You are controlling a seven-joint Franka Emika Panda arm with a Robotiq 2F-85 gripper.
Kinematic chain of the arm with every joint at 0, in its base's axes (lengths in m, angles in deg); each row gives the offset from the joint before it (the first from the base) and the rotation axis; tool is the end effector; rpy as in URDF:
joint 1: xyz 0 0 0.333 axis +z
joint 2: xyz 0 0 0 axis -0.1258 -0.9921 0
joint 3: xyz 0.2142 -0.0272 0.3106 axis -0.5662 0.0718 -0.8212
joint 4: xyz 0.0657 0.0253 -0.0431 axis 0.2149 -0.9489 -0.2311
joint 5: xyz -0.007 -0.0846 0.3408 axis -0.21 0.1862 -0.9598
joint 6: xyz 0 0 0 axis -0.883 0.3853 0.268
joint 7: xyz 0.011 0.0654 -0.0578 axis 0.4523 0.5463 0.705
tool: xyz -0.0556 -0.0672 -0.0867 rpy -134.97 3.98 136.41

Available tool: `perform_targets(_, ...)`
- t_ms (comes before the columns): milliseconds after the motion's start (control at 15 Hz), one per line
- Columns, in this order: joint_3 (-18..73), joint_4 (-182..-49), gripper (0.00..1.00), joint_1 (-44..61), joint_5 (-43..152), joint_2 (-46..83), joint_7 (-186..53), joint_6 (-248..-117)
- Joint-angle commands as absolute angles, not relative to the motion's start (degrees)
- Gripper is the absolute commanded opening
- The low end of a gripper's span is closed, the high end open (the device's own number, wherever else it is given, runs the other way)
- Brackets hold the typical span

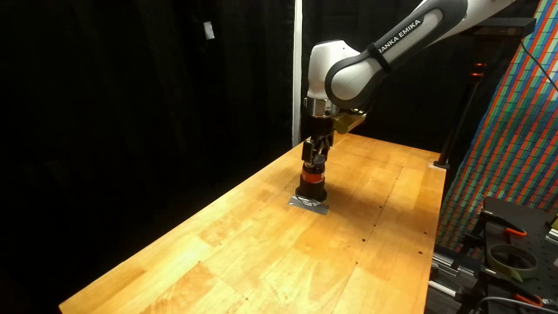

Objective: Put the rubber band around the brown cup

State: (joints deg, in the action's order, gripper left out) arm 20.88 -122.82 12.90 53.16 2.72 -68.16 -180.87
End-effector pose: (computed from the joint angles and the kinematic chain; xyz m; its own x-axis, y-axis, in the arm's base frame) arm 0.6635 0.0954 0.3221 0.9984 0.0538 0.0179 0.0541 -0.9985 -0.0130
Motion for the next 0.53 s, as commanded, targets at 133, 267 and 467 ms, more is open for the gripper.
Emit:
perform_targets(133, 18.9, -130.4, 1.00, 9.5, 47.5, 7.3, -62.0, -182.3)
perform_targets(267, 18.8, -132.5, 1.00, 9.1, 46.6, 8.1, -61.0, -183.2)
perform_targets(467, 19.5, -136.3, 0.75, 9.6, 47.2, 9.7, -61.9, -186.8)
